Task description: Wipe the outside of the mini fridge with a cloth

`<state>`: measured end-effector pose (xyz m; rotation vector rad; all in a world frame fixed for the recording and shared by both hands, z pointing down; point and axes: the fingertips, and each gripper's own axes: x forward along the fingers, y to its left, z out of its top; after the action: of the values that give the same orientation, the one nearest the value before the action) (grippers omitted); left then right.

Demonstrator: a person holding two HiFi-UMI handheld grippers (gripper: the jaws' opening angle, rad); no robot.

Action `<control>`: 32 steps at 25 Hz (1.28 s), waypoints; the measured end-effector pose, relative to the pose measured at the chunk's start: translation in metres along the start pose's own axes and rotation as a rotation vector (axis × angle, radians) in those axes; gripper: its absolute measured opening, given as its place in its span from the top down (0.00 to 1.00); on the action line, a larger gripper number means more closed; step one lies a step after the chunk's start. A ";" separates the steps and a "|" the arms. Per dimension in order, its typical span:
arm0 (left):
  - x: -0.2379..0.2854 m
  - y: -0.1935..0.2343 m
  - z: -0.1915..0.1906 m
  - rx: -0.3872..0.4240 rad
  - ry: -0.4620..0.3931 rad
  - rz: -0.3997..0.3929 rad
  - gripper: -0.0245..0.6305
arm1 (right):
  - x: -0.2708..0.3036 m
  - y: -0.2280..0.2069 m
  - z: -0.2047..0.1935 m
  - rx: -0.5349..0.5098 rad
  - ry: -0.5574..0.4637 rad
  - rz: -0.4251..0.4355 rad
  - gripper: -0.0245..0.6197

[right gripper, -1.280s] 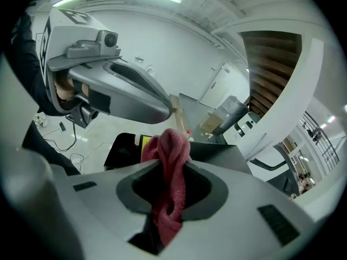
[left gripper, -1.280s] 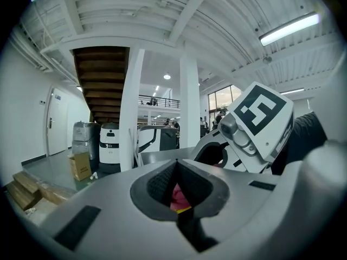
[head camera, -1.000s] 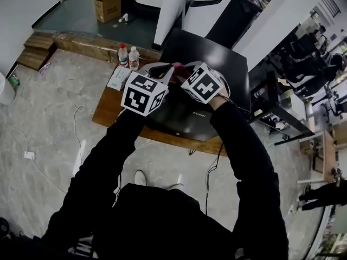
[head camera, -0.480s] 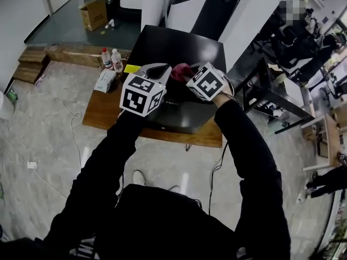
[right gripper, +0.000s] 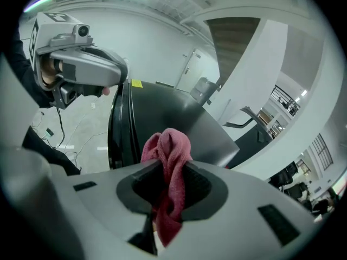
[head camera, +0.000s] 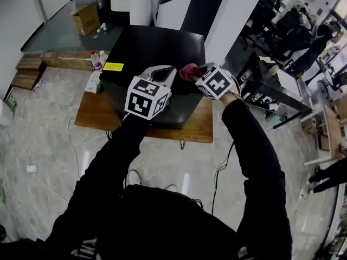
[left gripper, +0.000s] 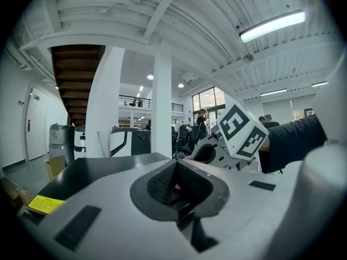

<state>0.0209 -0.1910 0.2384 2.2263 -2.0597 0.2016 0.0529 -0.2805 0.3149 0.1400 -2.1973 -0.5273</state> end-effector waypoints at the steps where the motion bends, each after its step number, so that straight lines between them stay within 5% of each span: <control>1: 0.001 -0.005 0.000 0.000 -0.002 0.001 0.95 | -0.005 -0.004 -0.009 0.013 0.000 -0.002 0.83; 9: -0.002 -0.036 0.002 -0.008 -0.048 0.026 0.95 | -0.034 -0.020 -0.046 0.046 -0.052 -0.063 0.83; 20: -0.001 -0.106 0.020 0.029 -0.135 0.050 0.95 | -0.126 -0.032 -0.081 0.340 -0.474 -0.153 0.82; 32: 0.054 -0.185 -0.006 -0.037 -0.199 0.074 0.95 | -0.092 -0.041 -0.122 0.339 -0.541 -0.104 0.82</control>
<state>0.2087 -0.2289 0.2559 2.2318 -2.2260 -0.0545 0.2016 -0.3312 0.2985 0.3242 -2.8116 -0.2588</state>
